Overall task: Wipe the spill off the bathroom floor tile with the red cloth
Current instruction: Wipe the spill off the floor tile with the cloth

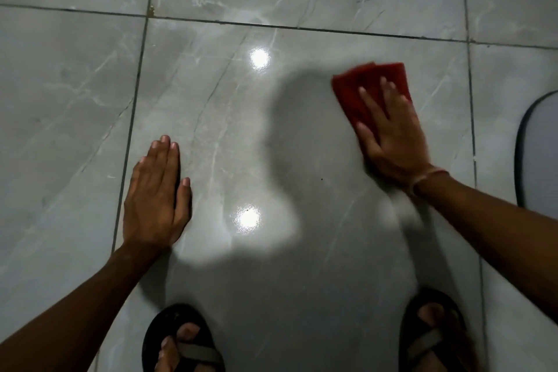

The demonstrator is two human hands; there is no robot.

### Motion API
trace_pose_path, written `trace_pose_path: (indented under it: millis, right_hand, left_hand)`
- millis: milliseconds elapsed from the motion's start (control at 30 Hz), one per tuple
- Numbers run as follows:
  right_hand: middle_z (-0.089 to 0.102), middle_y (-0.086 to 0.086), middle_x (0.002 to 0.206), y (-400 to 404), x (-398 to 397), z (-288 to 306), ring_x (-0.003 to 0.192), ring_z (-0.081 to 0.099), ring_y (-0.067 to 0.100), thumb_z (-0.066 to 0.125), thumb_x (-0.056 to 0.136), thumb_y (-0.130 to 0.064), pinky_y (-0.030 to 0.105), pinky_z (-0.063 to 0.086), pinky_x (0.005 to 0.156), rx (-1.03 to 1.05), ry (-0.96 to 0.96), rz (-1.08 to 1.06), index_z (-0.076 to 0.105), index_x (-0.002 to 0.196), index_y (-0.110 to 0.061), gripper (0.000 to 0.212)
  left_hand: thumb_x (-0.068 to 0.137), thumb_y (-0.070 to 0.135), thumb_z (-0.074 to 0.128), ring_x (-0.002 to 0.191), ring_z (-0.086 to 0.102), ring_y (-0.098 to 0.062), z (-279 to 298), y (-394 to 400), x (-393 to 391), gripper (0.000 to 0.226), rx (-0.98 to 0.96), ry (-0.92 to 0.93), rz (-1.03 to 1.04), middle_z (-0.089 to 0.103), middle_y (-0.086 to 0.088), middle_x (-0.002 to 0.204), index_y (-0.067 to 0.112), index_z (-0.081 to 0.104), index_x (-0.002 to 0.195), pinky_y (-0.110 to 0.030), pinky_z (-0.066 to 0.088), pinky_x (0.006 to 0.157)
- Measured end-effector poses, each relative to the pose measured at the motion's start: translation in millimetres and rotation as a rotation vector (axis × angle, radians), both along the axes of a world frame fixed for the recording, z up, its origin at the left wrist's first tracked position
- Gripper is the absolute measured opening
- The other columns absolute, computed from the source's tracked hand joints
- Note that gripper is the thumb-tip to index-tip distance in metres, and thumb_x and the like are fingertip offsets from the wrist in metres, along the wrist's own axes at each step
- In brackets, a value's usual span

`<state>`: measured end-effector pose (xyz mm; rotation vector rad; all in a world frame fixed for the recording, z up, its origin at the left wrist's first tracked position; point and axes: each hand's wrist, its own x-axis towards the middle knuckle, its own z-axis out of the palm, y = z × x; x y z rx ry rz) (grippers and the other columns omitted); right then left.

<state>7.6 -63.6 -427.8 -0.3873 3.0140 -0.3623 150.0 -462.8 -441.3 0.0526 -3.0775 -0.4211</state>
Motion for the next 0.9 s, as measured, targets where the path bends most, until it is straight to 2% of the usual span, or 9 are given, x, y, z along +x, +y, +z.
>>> trace_pose_path:
  millis: [100, 200, 267, 367, 467, 533, 700, 767, 900]
  right_hand:
    - [0.014, 0.019, 0.173, -89.8, -20.4, 0.4, 0.162, 0.013, 0.034, 0.046, 0.103, -0.043, 0.049, 0.015, 0.133, -0.048, 0.01, -0.013, 0.026, 0.162, -0.024, 0.066]
    - [0.023, 0.021, 0.17, -146.2, 39.7, -6.6, 0.16, 0.019, 0.036, 0.051, 0.1, -0.04, 0.051, 0.022, 0.13, -0.12, 0.027, 0.337, 0.036, 0.159, -0.021, 0.064]
    - [0.021, 0.017, 0.172, -134.8, 108.4, -8.0, 0.161, 0.018, 0.033, 0.047, 0.102, -0.039, 0.049, 0.021, 0.13, -0.151, -0.04, 0.607, 0.032, 0.16, -0.023, 0.062]
    - [0.017, 0.009, 0.174, -54.2, 171.4, -4.7, 0.162, 0.016, 0.025, 0.045, 0.104, -0.042, 0.046, 0.02, 0.131, -0.116, -0.114, 0.774, 0.025, 0.162, -0.03, 0.063]
    - [0.019, 0.008, 0.174, 35.1, 148.4, -2.2, 0.162, 0.019, 0.026, 0.046, 0.102, -0.046, 0.047, 0.02, 0.132, 0.014, -0.105, 0.72, 0.028, 0.161, -0.034, 0.063]
    - [0.02, 0.012, 0.173, 68.0, 103.1, -2.9, 0.161, 0.02, 0.031, 0.041, 0.102, -0.047, 0.057, 0.026, 0.128, 0.043, -0.11, 0.522, 0.024, 0.161, -0.034, 0.063]
    - [0.016, 0.017, 0.173, -17.5, 1.4, 4.5, 0.162, 0.015, 0.032, 0.037, 0.101, -0.045, 0.053, 0.018, 0.131, -0.04, -0.032, -0.025, 0.026, 0.162, -0.026, 0.065]
    - [0.022, 0.019, 0.171, -79.2, -2.0, -0.7, 0.16, 0.021, 0.034, 0.045, 0.1, -0.042, 0.05, 0.02, 0.131, -0.085, 0.022, 0.044, 0.034, 0.16, -0.024, 0.064]
    - [0.03, 0.016, 0.169, -132.4, 66.4, -9.0, 0.159, 0.026, 0.032, 0.047, 0.097, -0.033, 0.049, 0.021, 0.131, -0.102, 0.015, 0.453, 0.038, 0.158, -0.027, 0.062]
  left_hand:
    - [0.101, 0.025, 0.038, 0.157, 0.018, -0.027, 0.5, 0.2, 0.0, 0.063, -0.005, 0.003, -0.004, 0.023, -0.015, 0.168, 0.001, 0.027, 0.158, -0.045, 0.016, 0.128]
    - [0.101, 0.025, 0.039, 0.157, 0.02, -0.027, 0.8, -0.7, -0.2, 0.063, -0.013, 0.007, -0.006, 0.024, -0.015, 0.167, 0.001, 0.028, 0.157, -0.047, 0.018, 0.127]
    - [0.1, 0.025, 0.038, 0.157, 0.02, -0.027, 0.5, -1.3, 0.2, 0.063, -0.01, 0.004, -0.005, 0.024, -0.015, 0.167, 0.001, 0.028, 0.158, -0.045, 0.017, 0.127]
    - [0.101, 0.026, 0.037, 0.157, 0.019, -0.026, -0.4, -1.3, 0.3, 0.063, -0.008, -0.002, -0.008, 0.024, -0.015, 0.168, 0.001, 0.027, 0.158, -0.04, 0.013, 0.127]
    - [0.101, 0.025, 0.038, 0.157, 0.018, -0.026, 0.1, -1.1, 1.1, 0.063, -0.002, -0.007, -0.002, 0.023, -0.015, 0.168, 0.001, 0.027, 0.158, -0.041, 0.013, 0.128]
    - [0.101, 0.025, 0.038, 0.157, 0.017, -0.025, 0.5, -0.2, 1.0, 0.062, 0.002, -0.008, 0.002, 0.023, -0.014, 0.168, 0.001, 0.027, 0.158, -0.042, 0.015, 0.128]
    - [0.101, 0.027, 0.036, 0.157, 0.017, -0.025, 4.0, 3.2, 0.5, 0.063, 0.012, -0.017, 0.02, 0.023, -0.013, 0.168, 0.001, 0.026, 0.158, -0.041, 0.013, 0.128]
    - [0.102, 0.028, 0.035, 0.157, 0.017, -0.024, 4.0, 2.9, -1.6, 0.063, 0.02, -0.019, 0.014, 0.022, -0.012, 0.168, 0.003, 0.026, 0.158, -0.038, 0.011, 0.128]
    - [0.102, 0.027, 0.035, 0.158, 0.015, -0.024, 3.3, 2.4, 1.2, 0.063, 0.009, -0.059, 0.013, 0.021, -0.012, 0.169, 0.003, 0.024, 0.159, -0.044, 0.015, 0.127]
